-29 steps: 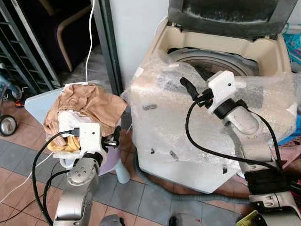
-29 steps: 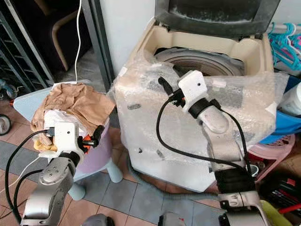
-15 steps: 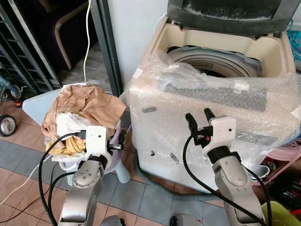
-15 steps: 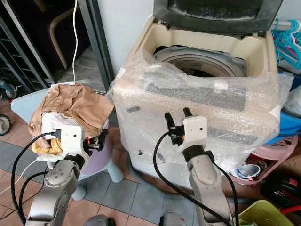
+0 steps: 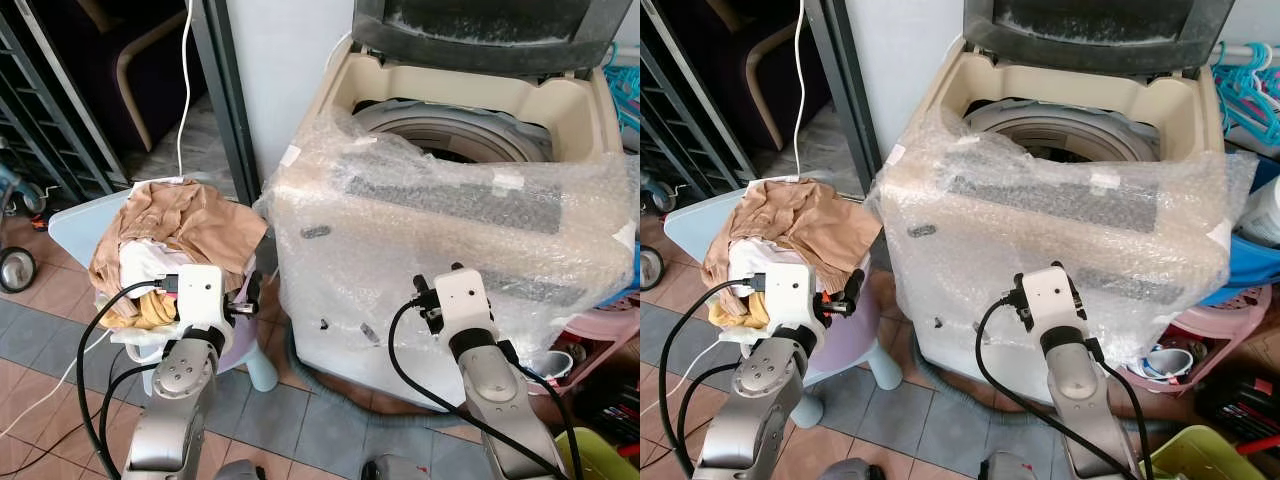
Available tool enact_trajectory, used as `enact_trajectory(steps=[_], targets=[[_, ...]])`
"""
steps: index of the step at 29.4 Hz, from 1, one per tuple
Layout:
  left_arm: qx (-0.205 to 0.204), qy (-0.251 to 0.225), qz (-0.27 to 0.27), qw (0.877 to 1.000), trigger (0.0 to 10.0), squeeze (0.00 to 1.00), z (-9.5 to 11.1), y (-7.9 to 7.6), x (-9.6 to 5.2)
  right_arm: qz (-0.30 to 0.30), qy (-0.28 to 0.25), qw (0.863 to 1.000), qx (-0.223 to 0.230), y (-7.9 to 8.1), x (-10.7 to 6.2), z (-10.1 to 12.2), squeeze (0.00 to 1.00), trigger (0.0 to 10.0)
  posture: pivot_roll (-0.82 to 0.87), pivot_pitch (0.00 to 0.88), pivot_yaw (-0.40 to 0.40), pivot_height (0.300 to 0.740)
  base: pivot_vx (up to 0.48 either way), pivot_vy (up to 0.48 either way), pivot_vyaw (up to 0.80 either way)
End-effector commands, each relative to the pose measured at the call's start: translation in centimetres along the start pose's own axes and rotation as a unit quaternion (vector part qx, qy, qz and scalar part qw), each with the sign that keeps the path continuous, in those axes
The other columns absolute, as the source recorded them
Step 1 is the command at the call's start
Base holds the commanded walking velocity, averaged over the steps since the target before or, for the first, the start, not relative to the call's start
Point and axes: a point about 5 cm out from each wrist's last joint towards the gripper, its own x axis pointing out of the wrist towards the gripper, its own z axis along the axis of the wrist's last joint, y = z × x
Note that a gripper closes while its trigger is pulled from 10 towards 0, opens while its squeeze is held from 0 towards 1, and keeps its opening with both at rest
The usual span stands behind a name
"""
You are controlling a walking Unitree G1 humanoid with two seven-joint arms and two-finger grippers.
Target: Clothes washing
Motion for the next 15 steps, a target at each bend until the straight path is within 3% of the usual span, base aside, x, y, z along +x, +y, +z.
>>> enact_trajectory(steps=[1, 3, 5, 7, 9, 12, 15], targets=[[0.007, -0.005, 0.006, 1.000, 10.0, 0.00, 0.1, 0.3, -0.2, -0.020, 0.008, 0.998, 0.055, -0.7, -0.4, -0.3, 0.00, 10.0, -0.05, 0.035, 0.033, 0.740, 0.000, 0.000, 0.00], [0.000, -0.006, 0.003, 1.000, 10.0, 0.00, 0.0, 0.2, -0.2, -0.055, 0.010, 0.998, 0.038, -1.6, -0.4, -0.6, 0.00, 10.0, -0.05, 0.034, 0.033, 0.740, 0.000, 0.000, 0.00], [-0.001, -0.012, 0.001, 1.000, 10.0, 0.00, 0.1, 0.2, -0.2, -0.063, 0.026, 0.996, 0.057, -1.7, -0.3, -1.0, 0.00, 10.0, -0.05, 0.033, 0.032, 0.740, 0.000, 0.000, 0.00], [0.006, -0.022, 0.001, 1.000, 10.0, 0.00, 0.3, 0.2, -0.1, -0.057, 0.029, 0.997, 0.039, -1.2, -0.1, -0.8, 0.00, 10.0, -0.06, 0.029, 0.029, 0.740, 0.000, 0.000, 0.00], [0.008, -0.026, 0.007, 1.000, 10.0, 0.00, 0.3, 0.4, 0.0, -0.037, 0.017, 0.997, 0.067, -0.4, -0.2, -0.3, 0.00, 10.0, -0.06, 0.028, 0.024, 0.740, 0.000, 0.000, 0.00], [0.005, -0.024, 0.014, 1.000, 10.0, 0.00, 0.2, 0.6, 0.1, -0.022, 0.009, 0.997, 0.070, 0.3, -0.3, 0.0, 0.00, 10.0, -0.06, 0.027, 0.018, 0.740, 0.000, 0.000, 0.00], [0.007, -0.025, 0.003, 1.000, 10.0, 0.00, 0.2, 0.3, 0.1, -0.011, 0.013, 0.997, 0.081, 0.6, -0.4, -0.2, 0.00, 10.0, -0.05, 0.027, 0.018, 0.740, 0.000, 0.322, 0.00]])
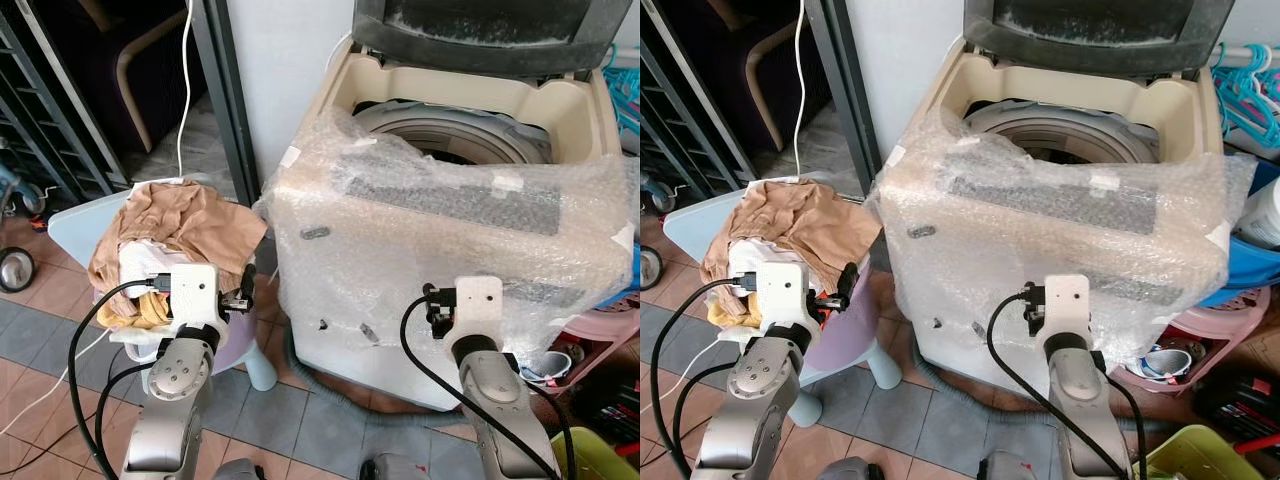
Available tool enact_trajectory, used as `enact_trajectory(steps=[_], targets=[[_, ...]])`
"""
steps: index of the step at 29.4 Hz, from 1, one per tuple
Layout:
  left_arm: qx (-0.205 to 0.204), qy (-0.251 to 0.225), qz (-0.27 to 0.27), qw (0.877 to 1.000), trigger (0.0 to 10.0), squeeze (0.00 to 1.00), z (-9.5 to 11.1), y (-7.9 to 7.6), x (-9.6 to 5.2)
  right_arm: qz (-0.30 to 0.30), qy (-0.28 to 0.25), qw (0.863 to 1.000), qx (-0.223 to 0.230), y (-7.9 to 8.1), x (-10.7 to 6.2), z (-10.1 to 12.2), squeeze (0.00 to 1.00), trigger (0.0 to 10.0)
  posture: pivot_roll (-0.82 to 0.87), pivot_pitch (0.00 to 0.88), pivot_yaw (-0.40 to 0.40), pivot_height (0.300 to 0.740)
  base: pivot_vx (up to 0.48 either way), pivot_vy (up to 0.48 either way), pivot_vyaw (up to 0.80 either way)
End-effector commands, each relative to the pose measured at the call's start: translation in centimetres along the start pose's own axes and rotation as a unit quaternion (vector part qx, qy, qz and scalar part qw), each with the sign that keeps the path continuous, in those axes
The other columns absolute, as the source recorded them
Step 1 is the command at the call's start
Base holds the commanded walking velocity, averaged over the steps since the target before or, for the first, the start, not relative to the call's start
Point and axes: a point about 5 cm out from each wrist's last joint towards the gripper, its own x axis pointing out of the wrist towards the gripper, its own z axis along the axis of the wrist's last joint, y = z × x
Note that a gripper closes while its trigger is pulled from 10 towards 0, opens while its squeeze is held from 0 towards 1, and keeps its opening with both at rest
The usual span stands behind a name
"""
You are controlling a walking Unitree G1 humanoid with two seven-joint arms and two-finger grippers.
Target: Clothes washing
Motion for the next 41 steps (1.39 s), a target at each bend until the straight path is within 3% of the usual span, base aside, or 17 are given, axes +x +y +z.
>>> enact_trajectory(steps=[1, 8, 15, 22, 26, 31, 34, 36, 38, 41], targets=[[0.006, 0.001, -0.006, 1.000, 10.0, 0.00, -0.1, 0.0, 0.1, 0.010, -0.010, 1.000, 0.008, 0.0, 0.0, 0.5, 0.00, 10.0, -0.05, 0.026, 0.016, 0.740, 0.000, 0.480, 0.00], [0.004, -0.004, 0.008, 1.000, 10.0, 0.00, -0.1, 0.3, 0.3, 0.050, -0.053, 0.997, -0.023, 0.7, 0.1, 1.7, 0.00, 10.0, -0.05, 0.022, 0.016, 0.740, 0.000, 0.480, 0.17], [0.008, -0.001, -0.003, 1.000, 10.0, 0.00, -0.2, 0.0, 0.5, 0.043, -0.055, 0.997, -0.012, 0.4, 0.5, 1.8, 0.00, 10.0, -0.05, 0.021, 0.021, 0.740, 0.000, 0.480, 0.78], [0.013, -0.012, -0.012, 1.000, 10.0, 0.00, 0.1, -0.3, 0.8, 0.037, -0.061, 0.997, -0.012, 0.1, 0.8, 2.1, 0.00, 10.0, -0.06, 0.019, 0.025, 0.740, 0.000, 0.000, 0.77], [0.031, 0.016, -0.046, 0.998, 10.0, 0.00, -0.6, -0.3, 0.3, 0.032, -0.062, 0.997, -0.018, -0.1, 1.0, 2.0, 0.00, 10.0, -0.06, 0.019, 0.026, 0.740, 0.000, 0.000, 0.76], [0.059, 0.019, -0.047, 0.997, 10.0, 0.00, -1.2, 1.4, -0.4, 0.015, -0.062, 0.998, -0.026, -0.9, 1.1, 1.8, 0.00, 10.0, -0.05, 0.018, 0.026, 0.740, 0.000, 0.000, 0.63], [0.089, 0.001, -0.020, 0.996, 10.0, 0.00, -1.2, 2.6, -0.4, 0.006, -0.057, 0.998, -0.021, -1.2, 1.2, 1.6, 0.00, 10.0, -0.05, 0.018, 0.021, 0.740, 0.000, 0.000, 0.14], [0.091, 0.001, -0.014, 0.996, 10.0, 0.00, -1.2, 2.8, -0.3, 0.006, -0.055, 0.998, -0.019, -1.2, 1.3, 1.5, 0.00, 10.0, -0.05, 0.014, 0.017, 0.740, 0.000, 0.000, 0.00], [0.055, -0.003, -0.031, 0.998, 10.0, 0.00, -0.9, 2.6, -0.2, 0.012, -0.057, 0.998, -0.019, -0.9, 1.3, 1.5, 0.00, 10.0, -0.05, 0.020, 0.011, 0.740, 0.000, 0.000, 0.00], [0.054, -0.011, -0.038, 0.998, 10.0, 0.00, -0.8, 2.1, -0.2, 0.023, -0.057, 0.998, -0.023, -0.4, 1.5, 1.6, 0.00, 10.0, -0.05, 0.020, 0.002, 0.740, 0.351, 0.000, 0.00]])
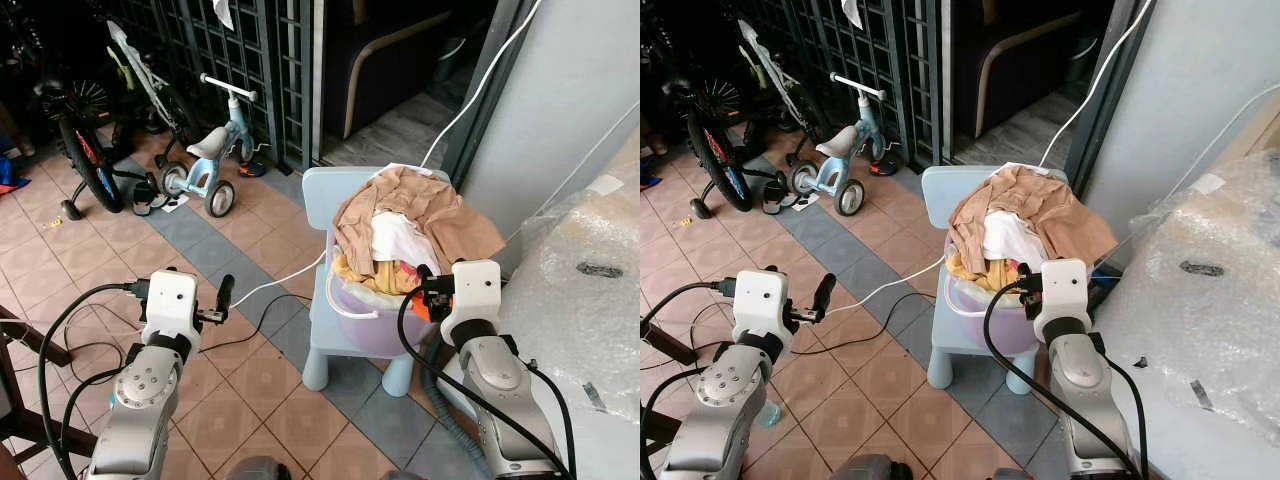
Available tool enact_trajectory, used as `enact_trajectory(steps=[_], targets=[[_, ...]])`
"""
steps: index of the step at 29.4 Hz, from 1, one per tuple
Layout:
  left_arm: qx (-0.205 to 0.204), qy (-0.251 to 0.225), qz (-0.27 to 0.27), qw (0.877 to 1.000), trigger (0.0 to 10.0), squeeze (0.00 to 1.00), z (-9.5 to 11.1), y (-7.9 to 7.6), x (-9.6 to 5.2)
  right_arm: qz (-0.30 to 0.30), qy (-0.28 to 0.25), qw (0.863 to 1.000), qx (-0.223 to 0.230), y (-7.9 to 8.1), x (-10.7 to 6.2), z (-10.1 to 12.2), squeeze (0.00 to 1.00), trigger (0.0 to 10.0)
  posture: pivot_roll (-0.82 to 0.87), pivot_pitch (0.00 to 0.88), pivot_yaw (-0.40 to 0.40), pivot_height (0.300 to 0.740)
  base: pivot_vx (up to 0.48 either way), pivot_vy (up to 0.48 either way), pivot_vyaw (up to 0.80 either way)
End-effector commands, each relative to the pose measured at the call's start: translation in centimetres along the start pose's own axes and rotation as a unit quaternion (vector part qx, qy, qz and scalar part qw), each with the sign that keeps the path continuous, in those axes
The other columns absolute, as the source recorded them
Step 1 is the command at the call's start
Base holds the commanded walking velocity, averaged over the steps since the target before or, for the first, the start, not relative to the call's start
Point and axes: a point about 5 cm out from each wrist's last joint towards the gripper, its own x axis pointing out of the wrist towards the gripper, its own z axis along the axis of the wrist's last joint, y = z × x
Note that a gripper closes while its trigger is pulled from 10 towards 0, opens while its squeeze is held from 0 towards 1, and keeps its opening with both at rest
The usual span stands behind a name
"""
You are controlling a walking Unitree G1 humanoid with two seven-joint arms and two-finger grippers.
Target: Clothes washing
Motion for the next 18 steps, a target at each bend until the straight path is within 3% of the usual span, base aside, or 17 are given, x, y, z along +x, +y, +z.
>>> enact_trajectory(steps=[1, 5, 12, 18], targets=[[0.001, -0.011, -0.011, 1.000, 10.0, 0.00, 0.43, -0.43, 0.17, 0.007, 0.000, 1.000, -0.001, 0.27, 0.27, 0.01, 0.00, 10.0, -0.05, 0.022, 0.002, 0.740, 0.409, 0.000, 0.00], [-0.007, 0.005, -0.037, 0.999, 10.0, 0.00, -0.48, -1.13, -0.06, 0.009, 0.003, 1.000, -0.006, 0.26, 0.60, -0.25, 0.00, 10.0, -0.06, 0.019, 0.007, 0.740, 0.356, 0.000, 0.00], [-0.014, 0.002, -0.037, 0.999, 10.0, 0.00, -0.17, -0.96, 0.53, 0.000, 0.004, 1.000, -0.013, -0.39, 0.87, -0.30, 0.00, 10.0, -0.06, 0.032, 0.022, 0.740, 0.327, 0.000, 0.00], [-0.022, -0.002, -0.032, 0.999, 10.0, 0.00, 0.07, -1.05, 0.84, 0.006, -0.004, 1.000, -0.011, 0.10, 1.22, 0.05, 0.00, 10.0, -0.06, 0.034, 0.026, 0.740, 0.362, 0.000, 0.00]])
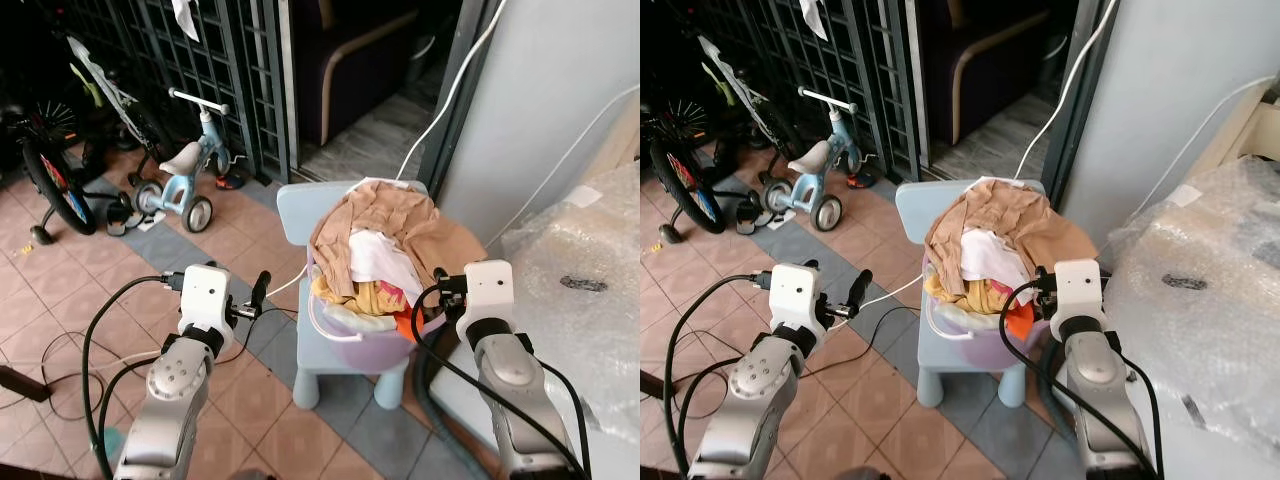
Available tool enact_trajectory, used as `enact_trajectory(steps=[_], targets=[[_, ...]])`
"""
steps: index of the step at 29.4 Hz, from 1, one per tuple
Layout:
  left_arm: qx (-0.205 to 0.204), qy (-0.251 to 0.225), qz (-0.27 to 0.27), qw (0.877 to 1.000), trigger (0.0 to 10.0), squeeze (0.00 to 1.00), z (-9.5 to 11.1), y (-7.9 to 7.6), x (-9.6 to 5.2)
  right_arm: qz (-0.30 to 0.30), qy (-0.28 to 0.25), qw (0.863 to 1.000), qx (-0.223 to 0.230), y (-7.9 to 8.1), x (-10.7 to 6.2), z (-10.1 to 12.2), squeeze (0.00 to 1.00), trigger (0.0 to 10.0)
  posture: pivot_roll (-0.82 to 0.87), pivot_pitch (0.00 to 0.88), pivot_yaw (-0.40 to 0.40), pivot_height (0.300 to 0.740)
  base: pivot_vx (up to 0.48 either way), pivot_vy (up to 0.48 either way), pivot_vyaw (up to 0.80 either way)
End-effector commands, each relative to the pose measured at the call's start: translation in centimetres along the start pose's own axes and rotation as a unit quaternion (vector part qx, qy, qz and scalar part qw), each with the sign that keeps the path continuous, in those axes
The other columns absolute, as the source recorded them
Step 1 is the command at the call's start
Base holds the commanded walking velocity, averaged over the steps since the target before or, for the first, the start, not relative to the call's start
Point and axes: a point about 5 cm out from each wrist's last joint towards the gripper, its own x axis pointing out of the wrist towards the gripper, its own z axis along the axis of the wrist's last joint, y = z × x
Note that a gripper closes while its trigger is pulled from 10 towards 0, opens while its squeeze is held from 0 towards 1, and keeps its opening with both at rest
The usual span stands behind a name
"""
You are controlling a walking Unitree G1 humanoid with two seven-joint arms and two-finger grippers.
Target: Clothes washing
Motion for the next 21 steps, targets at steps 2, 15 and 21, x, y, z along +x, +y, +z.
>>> enact_trajectory(steps=[2, 15, 21], targets=[[-0.001, 0.010, 0.011, 1.000, 10.0, 0.00, -0.3, 0.8, -0.1, 0.021, -0.013, 1.000, 0.004, 1.2, 0.4, 0.6, 0.00, 10.0, -0.06, 0.034, 0.026, 0.740, 0.362, 0.000, 0.00], [-0.011, 0.009, 0.016, 1.000, 10.0, 0.00, -0.3, 0.7, 0.1, 0.067, -0.012, 0.997, -0.020, 1.9, 1.7, 1.1, 0.00, 10.0, -0.06, 0.033, 0.015, 0.740, 0.290, 0.000, 0.00], [-0.004, 0.005, 0.018, 1.000, 10.0, 0.00, -0.1, 0.5, 0.0, 0.102, 0.008, 0.993, -0.054, 2.1, 2.5, 0.3, 0.00, 10.0, -0.04, 0.039, 0.008, 0.740, 0.180, 0.000, 0.00]])
